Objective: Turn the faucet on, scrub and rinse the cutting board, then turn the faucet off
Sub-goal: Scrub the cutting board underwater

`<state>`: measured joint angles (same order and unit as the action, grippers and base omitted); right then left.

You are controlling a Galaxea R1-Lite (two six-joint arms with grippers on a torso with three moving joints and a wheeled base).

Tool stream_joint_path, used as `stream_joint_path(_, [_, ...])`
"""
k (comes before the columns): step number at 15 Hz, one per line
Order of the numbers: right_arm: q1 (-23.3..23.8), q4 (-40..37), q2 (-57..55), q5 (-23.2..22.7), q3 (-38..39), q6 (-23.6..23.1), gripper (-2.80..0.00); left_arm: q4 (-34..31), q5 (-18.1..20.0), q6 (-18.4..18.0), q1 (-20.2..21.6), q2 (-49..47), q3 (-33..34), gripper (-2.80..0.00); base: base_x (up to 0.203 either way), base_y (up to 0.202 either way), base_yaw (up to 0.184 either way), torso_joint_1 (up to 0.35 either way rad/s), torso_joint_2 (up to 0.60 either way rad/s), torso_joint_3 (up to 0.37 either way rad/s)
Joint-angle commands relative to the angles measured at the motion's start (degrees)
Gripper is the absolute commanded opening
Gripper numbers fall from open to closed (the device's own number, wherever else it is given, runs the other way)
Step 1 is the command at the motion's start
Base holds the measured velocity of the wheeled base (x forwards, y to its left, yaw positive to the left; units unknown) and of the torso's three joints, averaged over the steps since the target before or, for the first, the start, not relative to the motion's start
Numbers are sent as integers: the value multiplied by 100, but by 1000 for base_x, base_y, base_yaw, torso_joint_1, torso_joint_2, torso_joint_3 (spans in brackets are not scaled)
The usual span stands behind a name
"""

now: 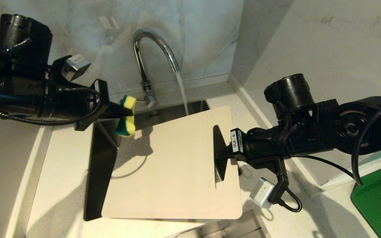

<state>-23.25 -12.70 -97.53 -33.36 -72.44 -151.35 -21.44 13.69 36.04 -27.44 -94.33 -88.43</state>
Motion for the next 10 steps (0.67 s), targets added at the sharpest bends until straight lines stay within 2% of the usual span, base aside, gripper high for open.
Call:
stream_joint_path(1, [-18, -13, 21, -21, 20, -88, -280, -51, 6, 85, -441, -605, -679, -280, 0, 0, 0, 0, 0, 0])
stream_joint_path(4, [-22, -13, 93, -21, 134, -88, -280, -117, -65, 225, -976, -1142, -1083, -280, 0, 0, 0, 0, 0, 0])
stream_joint_path(10, [-13, -13, 272, -21, 283, -88, -280, -152, -86, 232, -1009, -1810, -1354, -280, 0, 0, 0, 0, 0, 0])
